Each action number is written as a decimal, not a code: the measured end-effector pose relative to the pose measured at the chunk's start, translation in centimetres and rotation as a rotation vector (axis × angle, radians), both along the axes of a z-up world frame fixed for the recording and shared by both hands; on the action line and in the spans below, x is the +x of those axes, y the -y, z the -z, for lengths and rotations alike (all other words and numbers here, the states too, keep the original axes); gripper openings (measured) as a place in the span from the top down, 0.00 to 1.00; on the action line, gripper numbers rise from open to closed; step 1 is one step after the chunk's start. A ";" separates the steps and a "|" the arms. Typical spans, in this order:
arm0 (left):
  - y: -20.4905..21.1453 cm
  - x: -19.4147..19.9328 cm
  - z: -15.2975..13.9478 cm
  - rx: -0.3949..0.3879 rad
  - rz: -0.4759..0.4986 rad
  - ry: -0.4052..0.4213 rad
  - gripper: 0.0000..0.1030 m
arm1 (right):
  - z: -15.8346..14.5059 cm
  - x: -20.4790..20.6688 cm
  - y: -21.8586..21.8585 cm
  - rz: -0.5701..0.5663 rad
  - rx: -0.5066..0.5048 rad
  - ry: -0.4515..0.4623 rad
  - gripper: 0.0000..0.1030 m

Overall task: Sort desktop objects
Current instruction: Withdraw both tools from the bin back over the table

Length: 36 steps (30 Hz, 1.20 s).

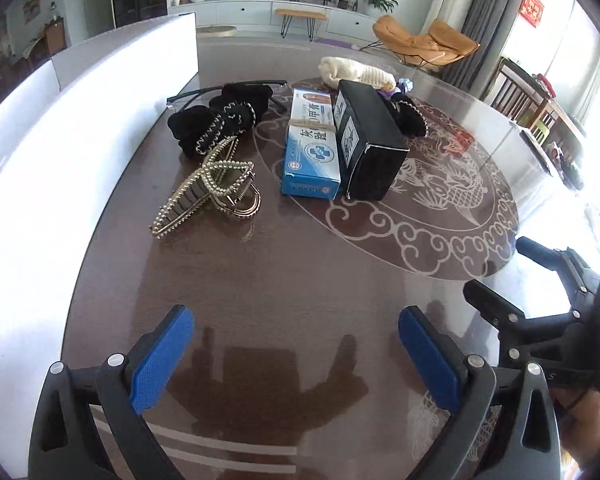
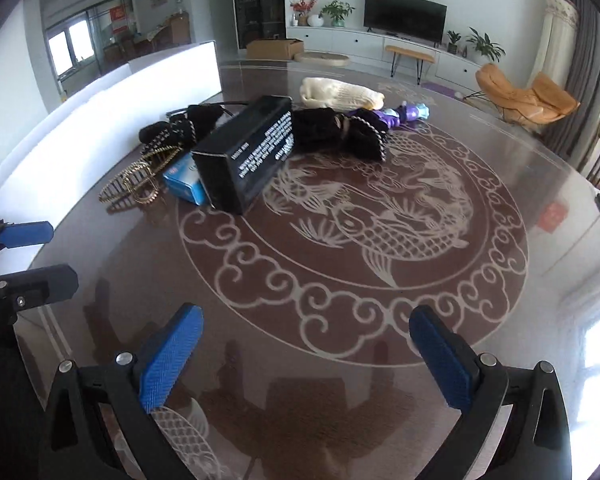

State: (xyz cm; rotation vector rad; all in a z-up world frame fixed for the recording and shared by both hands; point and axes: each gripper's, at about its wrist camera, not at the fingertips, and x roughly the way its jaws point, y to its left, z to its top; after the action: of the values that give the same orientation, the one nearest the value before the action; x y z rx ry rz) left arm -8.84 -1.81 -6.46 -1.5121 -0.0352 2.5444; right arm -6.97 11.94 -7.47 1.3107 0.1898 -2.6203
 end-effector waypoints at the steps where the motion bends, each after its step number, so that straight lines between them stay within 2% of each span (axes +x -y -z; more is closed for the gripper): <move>1: -0.4 -0.5 0.7 -0.015 -0.011 0.000 0.00 | 0.5 0.5 -0.7 0.014 0.023 -0.010 0.00; 4: -1.2 -1.3 1.9 -0.053 -0.048 -0.033 0.00 | 1.6 0.6 -2.0 0.035 0.059 -0.013 0.00; 6: -1.5 -1.5 2.2 -0.071 -0.061 -0.071 0.00 | 1.5 0.7 -2.7 0.047 0.023 -0.011 0.00; 8: -2.0 -1.6 2.5 -0.109 -0.053 -0.105 0.00 | 1.5 0.3 -2.9 0.051 0.027 0.006 0.00; 9: -1.9 -1.4 2.5 -0.100 -0.050 -0.115 0.00 | 1.5 0.1 -2.9 0.048 0.011 0.016 0.00; 36: -1.6 -2.2 2.5 -0.095 -0.043 -0.118 0.00 | 1.8 -0.2 -2.7 0.062 -0.004 0.021 0.00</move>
State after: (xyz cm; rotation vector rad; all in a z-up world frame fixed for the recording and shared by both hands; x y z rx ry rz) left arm -11.08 -0.20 -8.96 -1.4051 0.0709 2.6999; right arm -7.13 14.60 -9.29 1.3637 0.1426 -2.6546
